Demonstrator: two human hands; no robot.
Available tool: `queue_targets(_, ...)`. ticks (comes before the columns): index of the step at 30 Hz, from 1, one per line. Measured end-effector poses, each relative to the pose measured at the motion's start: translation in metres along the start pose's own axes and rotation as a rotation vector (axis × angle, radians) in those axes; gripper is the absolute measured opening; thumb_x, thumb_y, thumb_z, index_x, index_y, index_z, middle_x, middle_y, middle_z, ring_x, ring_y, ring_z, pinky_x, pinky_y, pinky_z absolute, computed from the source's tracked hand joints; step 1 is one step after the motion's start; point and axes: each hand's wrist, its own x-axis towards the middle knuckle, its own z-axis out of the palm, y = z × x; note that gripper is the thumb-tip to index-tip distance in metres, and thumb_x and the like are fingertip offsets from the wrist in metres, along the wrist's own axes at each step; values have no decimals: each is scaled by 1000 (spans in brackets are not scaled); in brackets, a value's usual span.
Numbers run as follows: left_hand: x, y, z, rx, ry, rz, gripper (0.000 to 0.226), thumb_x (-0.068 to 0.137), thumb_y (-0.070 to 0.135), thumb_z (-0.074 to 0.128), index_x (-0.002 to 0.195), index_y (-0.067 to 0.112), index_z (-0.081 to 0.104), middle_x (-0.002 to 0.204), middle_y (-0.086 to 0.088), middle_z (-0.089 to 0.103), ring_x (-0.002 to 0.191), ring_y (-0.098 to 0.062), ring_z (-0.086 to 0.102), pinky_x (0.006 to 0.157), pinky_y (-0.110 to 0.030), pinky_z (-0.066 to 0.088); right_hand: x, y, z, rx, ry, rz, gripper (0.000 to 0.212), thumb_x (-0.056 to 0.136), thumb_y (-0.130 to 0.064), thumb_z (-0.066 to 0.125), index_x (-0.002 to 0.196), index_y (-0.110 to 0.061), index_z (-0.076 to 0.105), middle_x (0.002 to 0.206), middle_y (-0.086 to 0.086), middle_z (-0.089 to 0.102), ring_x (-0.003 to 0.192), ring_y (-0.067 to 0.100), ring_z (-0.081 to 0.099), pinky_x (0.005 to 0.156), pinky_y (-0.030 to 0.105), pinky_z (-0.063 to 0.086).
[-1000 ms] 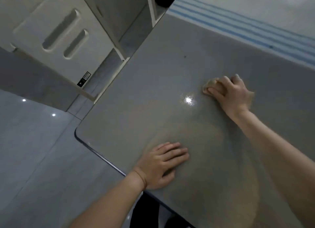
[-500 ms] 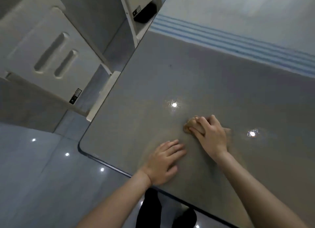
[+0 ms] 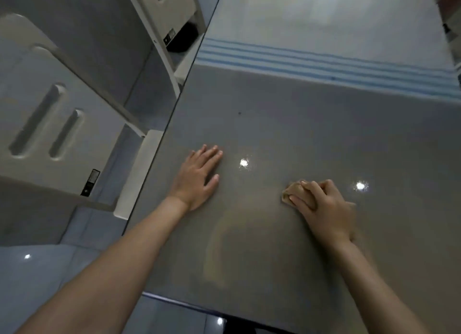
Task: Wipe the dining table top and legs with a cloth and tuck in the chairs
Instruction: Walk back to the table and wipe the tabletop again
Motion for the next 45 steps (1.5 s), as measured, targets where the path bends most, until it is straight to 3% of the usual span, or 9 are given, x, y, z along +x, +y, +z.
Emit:
queue_targets(4, 1, -3, 5, -30, 22, -5, 60, 87, 42, 37, 145, 25, 38, 153, 6, 35, 144, -19, 24, 118, -31, 7, 31, -23, 19, -15, 95, 339, 39, 84, -63, 56, 96, -26, 57, 97, 3, 48, 91, 27, 53, 68, 37, 44)
queue_targets(8, 2, -7, 7, -13, 30, 12, 59, 88, 43, 38, 145, 27, 37, 152, 8, 35, 144, -17, 24, 119, -33, 12, 100, -56, 43, -38, 104, 282, 39, 87, -59, 53, 101, -22, 57, 106, 8, 50, 99, 29, 51, 74, 39, 44)
queue_targets(17, 1, -4, 2, -33, -15, -3, 60, 88, 41, 41, 146, 29, 35, 153, 11, 33, 145, -13, 21, 119, -34, 12, 126, -60, 49, 72, -119, -630, 41, 89, -52, 54, 106, -17, 65, 91, 7, 51, 79, 26, 53, 67, 31, 39)
queue_targets(25, 3, -6, 1, -90, -3, -36, 61, 86, 37, 49, 145, 32, 36, 153, 18, 29, 146, -6, 16, 119, -25, 6, 318, -66, 84, -19, 47, -11, 42, 90, -53, 50, 107, -14, 55, 113, 19, 48, 99, 39, 53, 79, 39, 44)
queue_targets(30, 4, -5, -1, -94, -34, -48, 62, 86, 35, 50, 146, 33, 35, 151, 16, 33, 144, -10, 23, 118, -29, 14, 276, -162, 111, 91, -143, -423, 41, 88, -49, 58, 111, -15, 58, 106, 13, 51, 97, 33, 53, 77, 38, 44)
queue_targets(34, 5, -2, -5, -123, -41, -31, 60, 85, 31, 51, 145, 28, 38, 152, 13, 33, 145, -13, 23, 119, -32, 14, 222, -95, 78, 133, -217, -664, 41, 89, -54, 51, 107, -18, 60, 94, 7, 48, 84, 28, 53, 72, 37, 48)
queue_targets(41, 8, -6, -2, -121, 4, -13, 53, 93, 42, 39, 143, 26, 42, 152, 13, 34, 143, -14, 28, 118, -31, 16, 356, 81, 17, -25, 229, 441, 49, 85, -58, 50, 112, -18, 56, 120, 17, 47, 110, 38, 53, 92, 47, 46)
queue_targets(43, 10, -5, -3, -103, -5, -16, 55, 95, 47, 29, 141, 23, 46, 151, 11, 38, 143, -15, 29, 118, -29, 16, 373, 48, 33, -16, 182, 495, 50, 87, -55, 49, 121, -19, 54, 127, 16, 45, 116, 35, 51, 94, 47, 44)
queue_targets(45, 12, -3, -4, -91, -26, -35, 57, 95, 49, 27, 140, 21, 47, 150, 9, 39, 143, -15, 29, 118, -26, 13, 366, -7, 59, 95, 72, 199, 48, 85, -56, 48, 113, -17, 56, 119, 15, 48, 107, 34, 53, 86, 43, 47)
